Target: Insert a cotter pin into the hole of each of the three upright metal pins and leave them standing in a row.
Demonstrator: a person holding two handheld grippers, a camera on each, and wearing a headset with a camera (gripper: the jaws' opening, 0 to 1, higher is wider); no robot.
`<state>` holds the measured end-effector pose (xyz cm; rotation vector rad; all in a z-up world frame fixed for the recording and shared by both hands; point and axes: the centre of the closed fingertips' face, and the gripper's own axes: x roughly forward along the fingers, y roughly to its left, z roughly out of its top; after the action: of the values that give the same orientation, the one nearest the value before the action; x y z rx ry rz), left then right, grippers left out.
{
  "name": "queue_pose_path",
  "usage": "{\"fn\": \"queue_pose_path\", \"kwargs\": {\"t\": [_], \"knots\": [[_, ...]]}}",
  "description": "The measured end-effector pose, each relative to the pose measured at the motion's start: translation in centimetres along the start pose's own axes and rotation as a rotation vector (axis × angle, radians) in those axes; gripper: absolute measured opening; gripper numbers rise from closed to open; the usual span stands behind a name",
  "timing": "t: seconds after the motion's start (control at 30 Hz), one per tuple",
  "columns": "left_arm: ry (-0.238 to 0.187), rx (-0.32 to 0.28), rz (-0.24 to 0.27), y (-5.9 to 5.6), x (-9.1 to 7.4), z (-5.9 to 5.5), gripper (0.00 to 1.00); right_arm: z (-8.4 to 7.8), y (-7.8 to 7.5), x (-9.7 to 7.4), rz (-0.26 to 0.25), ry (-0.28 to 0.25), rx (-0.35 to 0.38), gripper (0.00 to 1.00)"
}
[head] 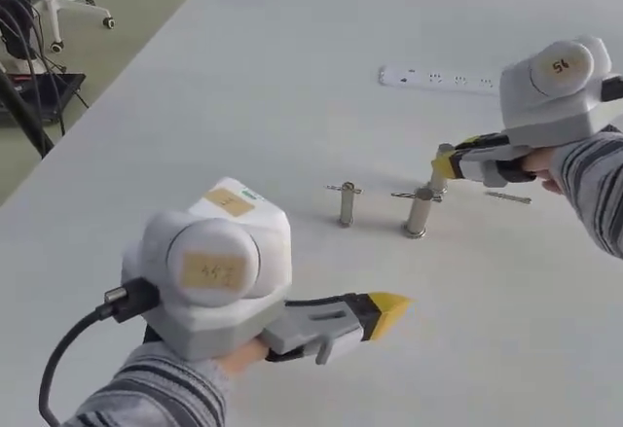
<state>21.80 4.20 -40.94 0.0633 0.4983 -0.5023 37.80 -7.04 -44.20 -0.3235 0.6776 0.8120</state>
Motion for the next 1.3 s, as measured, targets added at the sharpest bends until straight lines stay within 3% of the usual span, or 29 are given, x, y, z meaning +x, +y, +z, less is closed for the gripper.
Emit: {"fn": "queue_pose_path", "kwargs": {"t": [0.13,0.53,0.87,1.2,1.3], "knots": [[0.0,0.003,0.007,0.1,-0.2,0.0,0.93,-1.4,-0.9,-1.5,-0.02,0.01,0.017,0.08],[-0.026,0.028,-0.011,-0.3,-1.0,1.0,0.98,-4.8,0.2,-5.3,-0.014,0.032,-0.004,0.08],[-0.028,0.042,-0.028,-1.0,-1.3,1.1,0.98,-5.2,3.3,-6.5,0.046,0.003,-0.033,0.08],[-0.031,0.04,-0.035,-1.3,-1.7,1.1,0.98,-5.0,7.1,-5.9,0.124,-0.004,-0.102,0.08],[-0.031,0.042,-0.034,-1.3,-1.8,1.1,0.98,-4.8,7.8,-5.6,0.143,-0.012,-0.089,0.08]]}}
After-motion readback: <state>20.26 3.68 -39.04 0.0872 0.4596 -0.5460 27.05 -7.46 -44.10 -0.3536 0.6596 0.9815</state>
